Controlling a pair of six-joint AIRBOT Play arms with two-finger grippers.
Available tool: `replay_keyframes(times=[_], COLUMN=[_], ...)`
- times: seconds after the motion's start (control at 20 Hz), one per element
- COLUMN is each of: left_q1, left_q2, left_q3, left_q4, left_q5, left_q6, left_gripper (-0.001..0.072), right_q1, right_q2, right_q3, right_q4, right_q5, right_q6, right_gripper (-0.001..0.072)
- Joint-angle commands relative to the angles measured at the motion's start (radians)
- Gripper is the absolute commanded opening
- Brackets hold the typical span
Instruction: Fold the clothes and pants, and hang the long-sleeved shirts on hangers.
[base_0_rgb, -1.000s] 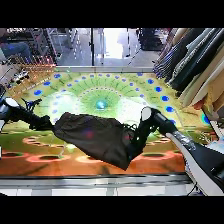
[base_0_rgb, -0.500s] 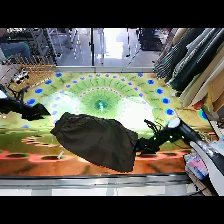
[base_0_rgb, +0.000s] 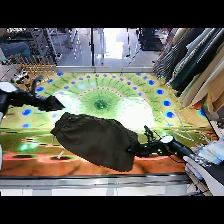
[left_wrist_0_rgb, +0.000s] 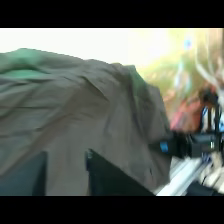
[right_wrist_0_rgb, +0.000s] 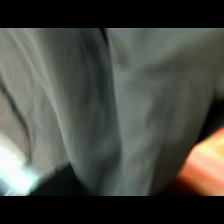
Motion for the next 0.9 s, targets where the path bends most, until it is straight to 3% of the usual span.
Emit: replay_keyframes(times=[0.0,0.1,0.25,0.35,0.5,0.65,0.85], left_q1=[-0.082,-0.124,-0.190,-0.231,-0.294,-0.335,-0.286], left_q2=[-0.016,-0.033,-0.079,-0.127,-0.195,-0.212,-0.125], left_q3=[-0.018,-0.064,-0.168,-0.215,-0.215,-0.213,-0.164], left_q4=[0.066,0.091,0.091,0.090,0.090,0.090,0.091], left_q5=[0.000,0.002,0.055,0.140,0.272,0.378,0.321], left_q6=[0.039,0.068,0.087,0.063,0.018,-0.027,-0.050], left_gripper=[0.0182,0.0027,0.0013,0.0013,0.0013,0.0013,0.0013], right_q1=[0.071,0.015,-0.100,-0.151,-0.114,0.080,0.377], right_q2=[-0.003,0.002,0.002,0.002,0.002,-0.014,-0.172], right_q3=[0.047,0.138,0.318,0.452,0.638,0.779,0.885], right_q4=[-0.043,-0.268,-0.680,-0.856,-0.863,-0.796,-0.801], right_q5=[-0.209,-0.203,-0.074,0.055,0.142,0.089,-0.017], right_q6=[-0.014,0.043,0.269,0.310,0.313,0.394,0.513], right_gripper=[0.0054,0.0008,0.0006,0.0005,0.0005,0.0005,0.0005])
